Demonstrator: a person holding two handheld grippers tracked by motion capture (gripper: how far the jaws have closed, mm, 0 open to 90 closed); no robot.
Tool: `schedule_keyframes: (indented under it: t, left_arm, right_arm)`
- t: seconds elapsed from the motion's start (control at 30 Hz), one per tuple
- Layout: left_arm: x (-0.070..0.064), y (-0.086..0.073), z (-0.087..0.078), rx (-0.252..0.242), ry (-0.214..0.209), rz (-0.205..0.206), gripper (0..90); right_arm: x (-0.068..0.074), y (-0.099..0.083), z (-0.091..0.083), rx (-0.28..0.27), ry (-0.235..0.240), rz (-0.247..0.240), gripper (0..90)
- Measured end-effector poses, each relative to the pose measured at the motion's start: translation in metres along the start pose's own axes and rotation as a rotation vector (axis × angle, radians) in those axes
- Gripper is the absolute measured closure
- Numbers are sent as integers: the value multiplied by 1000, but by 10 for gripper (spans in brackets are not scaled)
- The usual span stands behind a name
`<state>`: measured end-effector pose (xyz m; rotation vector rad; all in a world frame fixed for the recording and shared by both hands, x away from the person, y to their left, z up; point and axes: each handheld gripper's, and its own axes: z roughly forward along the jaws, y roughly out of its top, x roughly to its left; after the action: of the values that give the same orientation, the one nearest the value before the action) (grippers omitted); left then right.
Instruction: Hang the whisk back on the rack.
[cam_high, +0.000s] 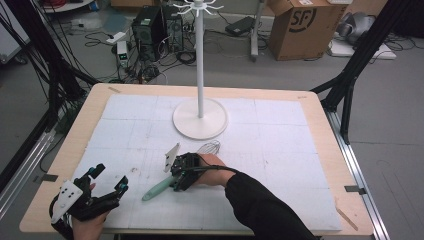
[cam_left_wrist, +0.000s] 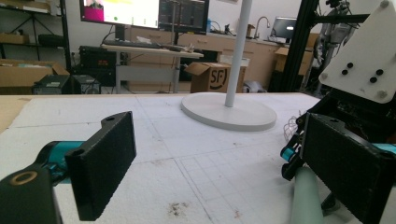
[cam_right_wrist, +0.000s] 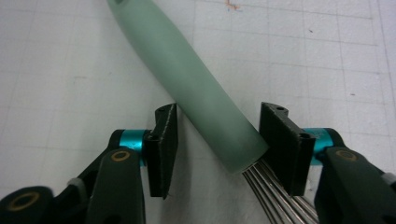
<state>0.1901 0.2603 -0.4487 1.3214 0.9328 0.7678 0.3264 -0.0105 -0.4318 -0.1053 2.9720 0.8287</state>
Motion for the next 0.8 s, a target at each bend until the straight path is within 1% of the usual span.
schedule_keyframes:
  t: [0.03,0.17,0.27,0.37,0.4,0.43,0.47,0.57,0.6,0.67,0.73,0.8]
  left_arm:
    - [0,0,0,0,0,0,109]
    - [0,0,0,0,-1,-1,109]
    - [0,0,0,-1,-2,-1,109]
    - [-1,0,1,2,-1,-3,109]
    - [-1,0,1,2,-1,-3,109]
    - [-1,0,1,2,-2,-3,109]
    - [-1,0,1,2,-2,-3,109]
    - [-1,0,1,2,-1,-4,109]
    - [-1,0,1,2,-1,-4,109]
    - [-1,0,1,2,-1,-3,110]
    - [-1,0,1,1,-3,-1,109]
    - [-1,0,1,1,-3,-1,109]
  right_arm:
    - [1,0,0,9,6,11,515]
    - [2,1,-1,21,16,4,567]
    - [3,2,-1,31,34,4,641]
    - [3,3,-1,41,35,15,643]
    - [3,3,-1,44,38,40,643]
    - [3,4,-1,55,38,50,644]
    - [3,5,-1,56,38,47,645]
    - [5,10,0,94,33,60,655]
    - [5,12,-1,105,34,47,660]
    - [5,13,0,122,43,45,664]
    - [6,15,-1,135,38,39,667]
    - [6,15,0,137,37,25,671]
